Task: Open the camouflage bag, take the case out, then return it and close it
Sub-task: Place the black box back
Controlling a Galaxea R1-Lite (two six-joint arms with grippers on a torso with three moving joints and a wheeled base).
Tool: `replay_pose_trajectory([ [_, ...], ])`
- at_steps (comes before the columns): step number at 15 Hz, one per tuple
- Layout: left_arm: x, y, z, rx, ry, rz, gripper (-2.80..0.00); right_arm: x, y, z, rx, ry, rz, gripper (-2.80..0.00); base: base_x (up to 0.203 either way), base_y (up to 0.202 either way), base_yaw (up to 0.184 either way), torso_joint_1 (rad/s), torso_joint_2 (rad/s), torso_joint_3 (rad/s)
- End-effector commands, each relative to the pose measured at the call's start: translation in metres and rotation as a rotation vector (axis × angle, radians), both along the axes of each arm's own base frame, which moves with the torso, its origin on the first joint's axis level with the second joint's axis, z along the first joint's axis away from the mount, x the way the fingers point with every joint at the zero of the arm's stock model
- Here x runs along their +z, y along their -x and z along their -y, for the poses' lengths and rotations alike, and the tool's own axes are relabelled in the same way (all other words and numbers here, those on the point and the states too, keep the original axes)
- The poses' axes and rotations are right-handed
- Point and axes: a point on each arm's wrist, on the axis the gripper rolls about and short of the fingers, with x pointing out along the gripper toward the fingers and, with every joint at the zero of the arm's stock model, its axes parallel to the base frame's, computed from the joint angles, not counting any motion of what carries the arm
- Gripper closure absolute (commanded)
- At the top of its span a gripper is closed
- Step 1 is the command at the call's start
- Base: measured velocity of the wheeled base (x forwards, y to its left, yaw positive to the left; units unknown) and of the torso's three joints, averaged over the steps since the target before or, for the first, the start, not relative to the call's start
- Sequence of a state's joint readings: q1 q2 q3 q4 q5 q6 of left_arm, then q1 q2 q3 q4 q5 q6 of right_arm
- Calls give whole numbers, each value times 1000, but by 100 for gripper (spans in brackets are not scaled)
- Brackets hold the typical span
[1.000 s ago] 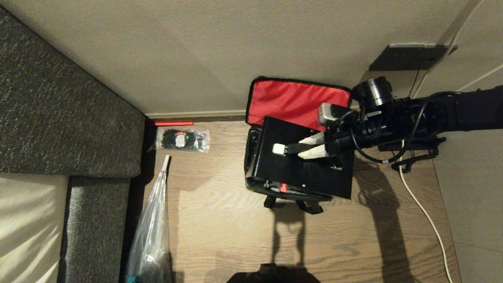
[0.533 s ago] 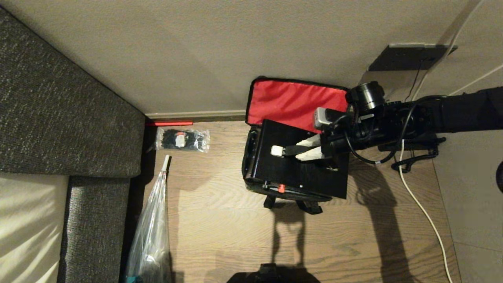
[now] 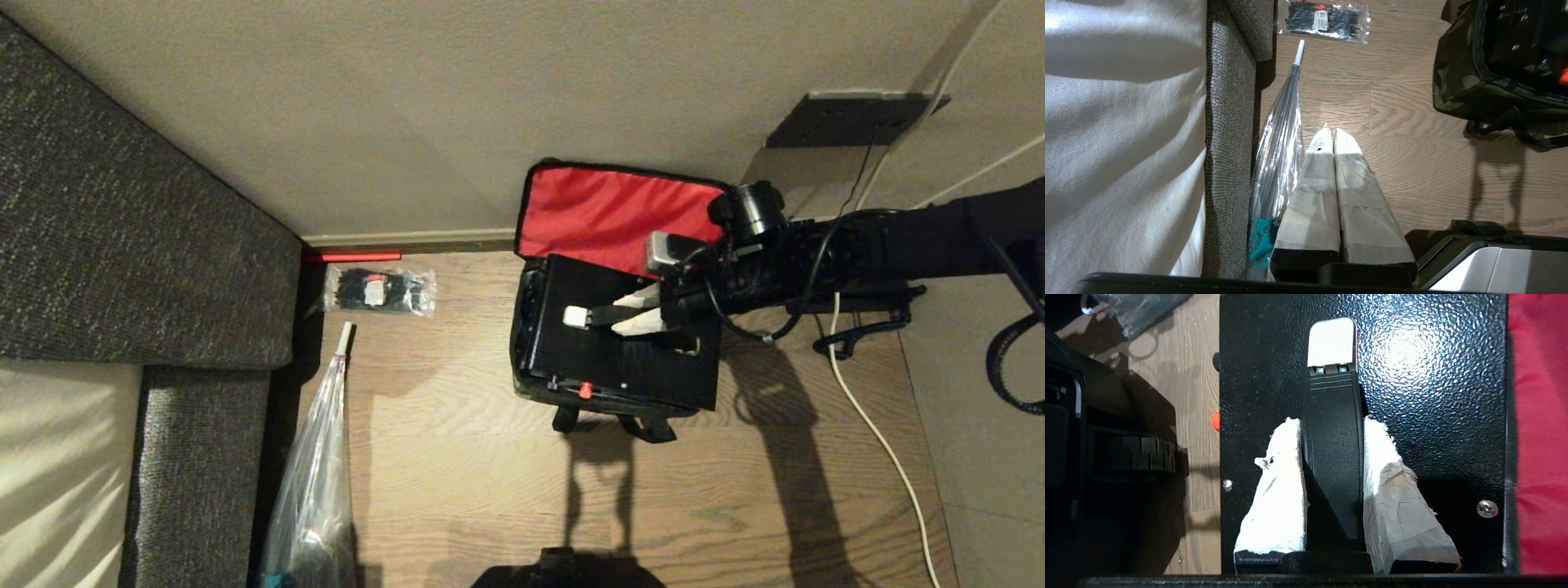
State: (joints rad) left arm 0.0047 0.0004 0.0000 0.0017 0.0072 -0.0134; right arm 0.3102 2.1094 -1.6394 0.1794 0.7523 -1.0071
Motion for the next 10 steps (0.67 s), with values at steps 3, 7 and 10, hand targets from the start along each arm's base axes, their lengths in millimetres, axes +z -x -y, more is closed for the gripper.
replay_pose_trajectory([
  [3, -1, 0, 0, 0, 0, -1, 0, -27, -9, -3, 2, 27, -62, 0, 0, 0, 0, 0, 0, 0],
  [7, -1, 0, 0, 0, 0, -1, 0, -46, -13, -10, 12, 48, -119, 0, 0, 0, 0, 0, 0, 0],
  [10, -1, 0, 0, 0, 0, -1, 0, -61, -17, -14, 17, 63, -158, 0, 0, 0, 0, 0, 0, 0],
])
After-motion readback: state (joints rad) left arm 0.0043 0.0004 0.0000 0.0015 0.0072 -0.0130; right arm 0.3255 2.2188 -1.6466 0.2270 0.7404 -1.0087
